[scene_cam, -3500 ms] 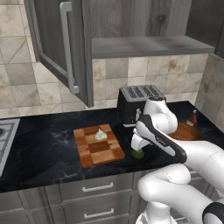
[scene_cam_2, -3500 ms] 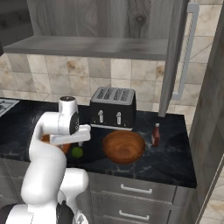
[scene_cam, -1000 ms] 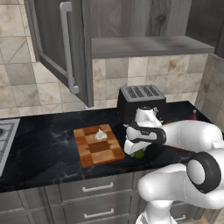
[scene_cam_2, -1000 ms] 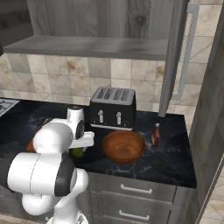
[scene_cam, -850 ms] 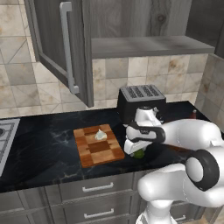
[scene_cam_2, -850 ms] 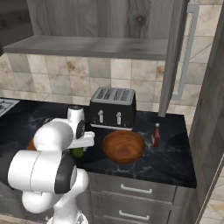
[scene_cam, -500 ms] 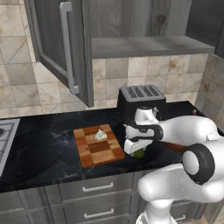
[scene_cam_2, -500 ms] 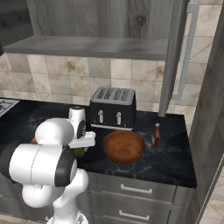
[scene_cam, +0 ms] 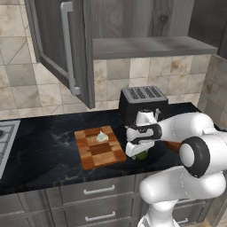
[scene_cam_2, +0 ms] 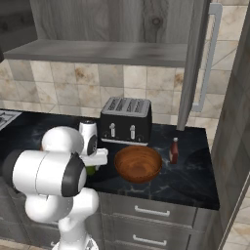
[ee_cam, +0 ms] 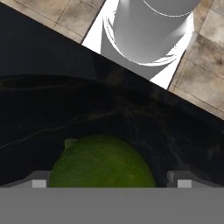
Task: Open the cabinet. Place the bowl and condiment on the counter. Then place the lime and garlic on the cutting board.
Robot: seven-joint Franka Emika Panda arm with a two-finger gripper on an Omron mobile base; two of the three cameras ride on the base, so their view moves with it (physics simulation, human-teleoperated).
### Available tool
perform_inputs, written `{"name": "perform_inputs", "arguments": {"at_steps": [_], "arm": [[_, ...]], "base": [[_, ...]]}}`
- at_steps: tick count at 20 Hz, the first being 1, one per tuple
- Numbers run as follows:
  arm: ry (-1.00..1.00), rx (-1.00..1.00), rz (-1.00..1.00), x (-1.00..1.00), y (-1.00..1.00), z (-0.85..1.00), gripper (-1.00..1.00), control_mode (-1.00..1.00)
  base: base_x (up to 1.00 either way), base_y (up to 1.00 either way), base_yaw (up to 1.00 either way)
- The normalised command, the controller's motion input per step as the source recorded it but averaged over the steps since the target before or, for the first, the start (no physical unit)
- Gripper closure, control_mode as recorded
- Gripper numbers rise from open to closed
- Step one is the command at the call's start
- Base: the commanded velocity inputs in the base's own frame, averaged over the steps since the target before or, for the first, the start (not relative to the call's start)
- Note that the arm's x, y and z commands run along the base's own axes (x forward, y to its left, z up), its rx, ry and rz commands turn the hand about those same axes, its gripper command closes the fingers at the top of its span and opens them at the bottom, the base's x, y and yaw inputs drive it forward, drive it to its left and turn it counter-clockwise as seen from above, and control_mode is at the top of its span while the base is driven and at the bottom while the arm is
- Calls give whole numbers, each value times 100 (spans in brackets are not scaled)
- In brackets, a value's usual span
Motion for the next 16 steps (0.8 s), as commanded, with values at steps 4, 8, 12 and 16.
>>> {"name": "perform_inputs", "arguments": {"at_steps": [4, 8, 12, 16], "arm": [[1, 0, -2, -14, 0, -14, 100, -100], [0, 0, -3, -5, -6, -5, 100, -100], [0, 0, -5, -3, -3, 19, 100, -100], [0, 0, -6, -3, 19, 91, 100, -100]], "base": [[0, 0, 0], [0, 0, 0], [0, 0, 0], [0, 0, 0]]}}
